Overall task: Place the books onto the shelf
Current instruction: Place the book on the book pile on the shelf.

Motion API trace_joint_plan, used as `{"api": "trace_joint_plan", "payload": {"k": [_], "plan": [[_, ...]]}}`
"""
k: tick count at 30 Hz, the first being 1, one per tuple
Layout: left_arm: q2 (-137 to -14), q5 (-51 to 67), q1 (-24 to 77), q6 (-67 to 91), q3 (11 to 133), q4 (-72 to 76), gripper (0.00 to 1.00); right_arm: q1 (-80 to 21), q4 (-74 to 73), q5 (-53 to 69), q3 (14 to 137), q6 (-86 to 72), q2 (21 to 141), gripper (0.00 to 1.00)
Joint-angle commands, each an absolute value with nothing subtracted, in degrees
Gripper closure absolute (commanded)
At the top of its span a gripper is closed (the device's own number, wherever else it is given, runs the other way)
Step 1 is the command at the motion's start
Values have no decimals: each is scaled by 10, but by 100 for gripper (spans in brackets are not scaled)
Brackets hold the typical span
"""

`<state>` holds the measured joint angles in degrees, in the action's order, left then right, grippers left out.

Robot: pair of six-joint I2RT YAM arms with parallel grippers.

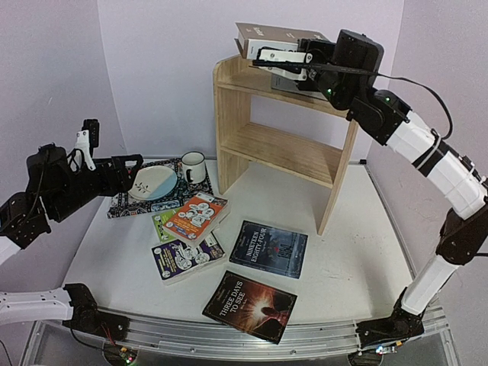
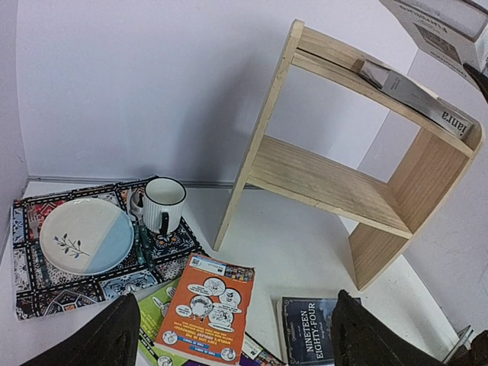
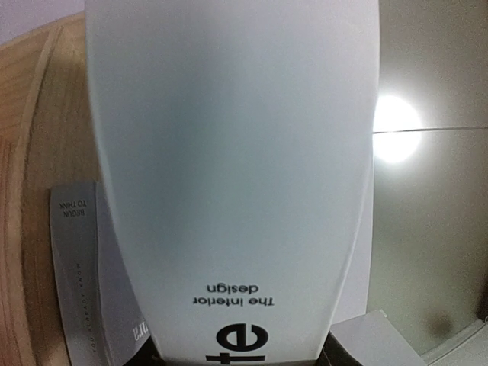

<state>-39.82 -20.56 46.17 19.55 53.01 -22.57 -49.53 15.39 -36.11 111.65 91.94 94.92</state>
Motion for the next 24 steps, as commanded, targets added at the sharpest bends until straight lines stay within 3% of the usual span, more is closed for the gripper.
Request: {"api": "trace_joint_plan", "payload": {"k": [1,17,24], "plan": [[-412,-200,461,199,540,-216,12,-463,207,-394,1120,918,949,64],[-424,-187,461,209,542,-215,12,-407,194,-443,1147,919,1000,55],[-411,-195,461,210,541,-215,12,-407,190,-433,1131,897,989,20]]}}
